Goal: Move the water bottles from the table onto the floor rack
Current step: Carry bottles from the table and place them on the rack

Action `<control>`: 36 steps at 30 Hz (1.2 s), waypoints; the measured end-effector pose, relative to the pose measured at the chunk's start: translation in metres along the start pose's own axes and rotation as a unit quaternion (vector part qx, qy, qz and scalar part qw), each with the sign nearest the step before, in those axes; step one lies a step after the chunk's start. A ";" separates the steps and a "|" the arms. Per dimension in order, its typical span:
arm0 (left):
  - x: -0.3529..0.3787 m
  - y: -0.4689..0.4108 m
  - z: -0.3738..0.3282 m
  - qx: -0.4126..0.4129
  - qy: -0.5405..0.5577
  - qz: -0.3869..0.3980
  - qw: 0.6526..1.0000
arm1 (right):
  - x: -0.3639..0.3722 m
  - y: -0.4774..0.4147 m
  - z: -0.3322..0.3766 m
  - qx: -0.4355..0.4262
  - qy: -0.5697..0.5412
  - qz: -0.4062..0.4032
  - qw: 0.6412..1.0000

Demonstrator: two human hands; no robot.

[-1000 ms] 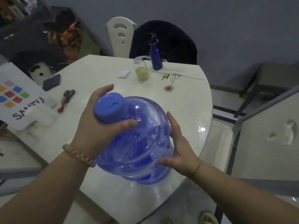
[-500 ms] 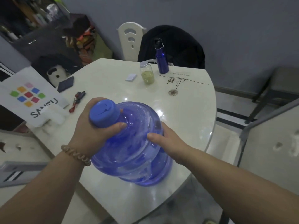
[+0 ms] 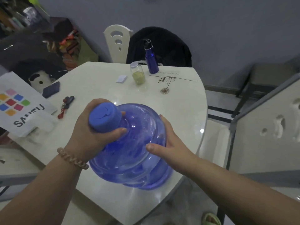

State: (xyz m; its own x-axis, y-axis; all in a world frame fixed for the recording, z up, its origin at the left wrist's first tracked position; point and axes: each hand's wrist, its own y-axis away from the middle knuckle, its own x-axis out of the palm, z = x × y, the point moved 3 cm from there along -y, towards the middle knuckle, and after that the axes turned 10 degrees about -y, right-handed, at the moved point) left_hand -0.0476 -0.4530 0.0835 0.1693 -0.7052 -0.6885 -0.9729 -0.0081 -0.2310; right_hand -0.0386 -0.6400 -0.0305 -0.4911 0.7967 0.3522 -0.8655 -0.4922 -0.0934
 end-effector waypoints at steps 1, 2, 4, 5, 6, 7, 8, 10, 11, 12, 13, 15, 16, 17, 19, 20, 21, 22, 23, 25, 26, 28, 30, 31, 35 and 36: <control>0.000 0.000 -0.001 0.007 -0.004 0.005 1.000 | 0.001 0.004 -0.003 0.012 0.002 -0.010 1.000; 0.001 0.000 -0.001 0.014 -0.003 0.011 1.000 | 0.002 0.007 -0.007 0.019 0.011 -0.022 1.000; 0.001 0.001 -0.002 0.029 0.011 0.024 0.999 | 0.006 0.013 -0.009 0.009 0.045 -0.049 0.998; 0.001 0.002 -0.002 0.034 0.017 0.032 0.999 | 0.008 0.016 -0.009 0.003 0.053 -0.059 0.997; 0.000 0.003 -0.001 0.040 0.024 0.038 0.998 | 0.011 0.018 -0.009 -0.006 0.055 -0.068 0.996; -0.002 0.004 0.000 0.049 0.030 0.043 0.997 | 0.015 0.021 -0.009 -0.016 0.055 -0.073 0.996; -0.003 0.005 0.001 0.055 0.031 0.046 0.997 | 0.020 0.024 -0.008 -0.026 0.053 -0.077 0.995; -0.007 0.008 0.003 0.064 0.032 0.055 0.996 | 0.028 0.030 -0.006 -0.042 0.048 -0.085 0.994; -0.008 0.009 0.004 0.068 0.029 0.058 0.996 | 0.031 0.033 -0.005 -0.048 0.043 -0.089 0.994; -0.010 0.010 0.004 0.075 0.024 0.060 0.995 | 0.034 0.036 -0.004 -0.055 0.037 -0.094 0.993; -0.011 0.011 0.003 0.084 0.019 0.060 0.994 | 0.037 0.039 -0.003 -0.059 0.030 -0.098 0.993; -0.012 0.015 0.002 0.098 0.022 0.059 0.993 | 0.040 0.045 0.000 -0.061 0.025 -0.106 0.992; -0.012 0.017 0.000 0.109 0.024 0.055 0.992 | 0.041 0.048 0.002 -0.065 0.032 -0.114 0.991; -0.011 0.019 -0.002 0.118 0.019 0.048 0.992 | 0.040 0.051 0.005 -0.064 0.038 -0.121 0.990; -0.009 0.025 -0.008 0.137 0.014 0.033 0.990 | 0.037 0.058 0.011 -0.060 0.050 -0.131 0.988; -0.006 0.028 -0.012 0.148 0.017 0.029 0.988 | 0.035 0.063 0.015 -0.061 0.057 -0.134 0.987; -0.003 0.030 -0.017 0.156 0.018 0.029 0.987 | 0.034 0.067 0.019 -0.060 0.063 -0.137 0.987; 0.000 0.032 -0.022 0.163 0.018 0.029 0.986 | 0.032 0.073 0.023 -0.061 0.068 -0.141 0.986; 0.003 0.034 -0.029 0.172 0.019 0.030 0.984 | 0.031 0.080 0.029 -0.065 0.076 -0.147 0.984; 0.008 0.040 -0.044 0.189 0.022 0.029 0.981 | 0.026 0.093 0.041 -0.073 0.088 -0.161 0.980; 0.011 0.043 -0.052 0.196 0.025 0.025 0.980 | 0.024 0.100 0.047 -0.076 0.096 -0.169 0.978; 0.018 0.051 -0.071 0.208 0.036 0.015 0.977 | 0.018 0.117 0.060 -0.088 0.107 -0.183 0.973; 0.023 0.062 -0.091 0.219 0.042 0.009 0.975 | 0.013 0.136 0.073 -0.100 0.106 -0.198 0.969; 0.027 0.069 -0.105 0.229 0.045 0.009 0.972 | 0.010 0.149 0.080 -0.109 0.105 -0.203 0.968; 0.041 0.096 -0.154 0.250 0.057 0.022 0.966 | -0.003 0.200 0.101 -0.121 0.080 -0.210 0.967; 0.048 0.106 -0.170 0.248 0.051 0.022 0.967 | -0.010 0.217 0.108 -0.125 0.070 -0.208 0.967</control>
State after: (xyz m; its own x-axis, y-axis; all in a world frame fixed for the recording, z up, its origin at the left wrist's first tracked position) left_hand -0.1689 -0.6085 0.1429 0.0889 -0.7632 -0.6401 -0.7788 0.3473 -0.5223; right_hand -0.2114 -0.7925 0.0460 -0.0876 0.9561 0.2797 -0.9794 -0.0313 -0.1996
